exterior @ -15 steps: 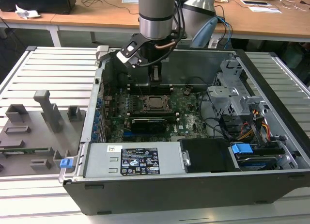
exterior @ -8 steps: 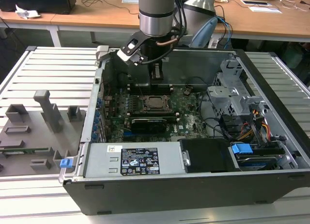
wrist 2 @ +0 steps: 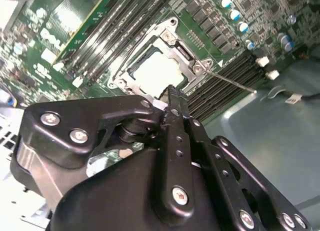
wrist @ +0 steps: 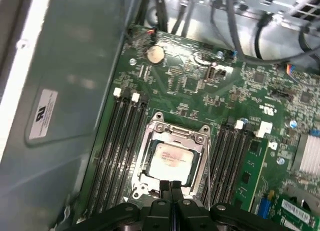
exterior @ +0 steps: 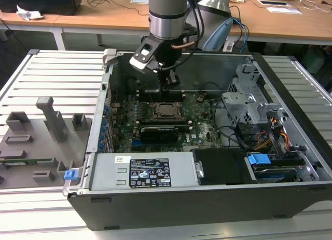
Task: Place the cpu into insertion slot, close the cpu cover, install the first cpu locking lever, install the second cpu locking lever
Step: 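Install the first cpu locking lever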
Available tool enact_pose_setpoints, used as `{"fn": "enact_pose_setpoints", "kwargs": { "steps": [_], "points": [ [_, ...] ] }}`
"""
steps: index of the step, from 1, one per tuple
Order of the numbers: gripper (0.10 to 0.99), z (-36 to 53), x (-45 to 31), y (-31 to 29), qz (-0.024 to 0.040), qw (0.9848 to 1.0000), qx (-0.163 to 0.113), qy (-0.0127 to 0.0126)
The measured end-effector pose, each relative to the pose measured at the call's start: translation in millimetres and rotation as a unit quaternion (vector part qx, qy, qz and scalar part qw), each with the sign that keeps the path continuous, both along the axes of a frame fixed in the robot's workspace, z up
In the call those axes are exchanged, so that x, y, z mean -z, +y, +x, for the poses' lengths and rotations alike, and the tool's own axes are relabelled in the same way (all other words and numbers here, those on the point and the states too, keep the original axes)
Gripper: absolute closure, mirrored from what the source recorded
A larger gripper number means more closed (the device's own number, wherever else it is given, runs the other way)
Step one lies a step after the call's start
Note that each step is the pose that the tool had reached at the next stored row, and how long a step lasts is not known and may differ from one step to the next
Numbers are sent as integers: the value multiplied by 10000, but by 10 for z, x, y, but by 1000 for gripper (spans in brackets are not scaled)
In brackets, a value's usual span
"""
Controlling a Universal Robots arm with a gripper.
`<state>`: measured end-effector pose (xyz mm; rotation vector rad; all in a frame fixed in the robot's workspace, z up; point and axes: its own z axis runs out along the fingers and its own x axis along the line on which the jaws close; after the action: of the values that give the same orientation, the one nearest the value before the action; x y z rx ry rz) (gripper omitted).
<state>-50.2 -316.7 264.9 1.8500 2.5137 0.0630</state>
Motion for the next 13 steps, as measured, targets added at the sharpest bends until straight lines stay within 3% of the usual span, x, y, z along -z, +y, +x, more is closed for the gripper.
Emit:
{"fn": "enact_pose_setpoints", "kwargs": {
  "steps": [6,9,13],
  "points": [
    [980,-12,1,0,0,9993,-364,0],
    [980,-13,2,0,0,9977,-678,0],
    [980,-13,2,0,0,9942,-1074,0]
  ]
}}
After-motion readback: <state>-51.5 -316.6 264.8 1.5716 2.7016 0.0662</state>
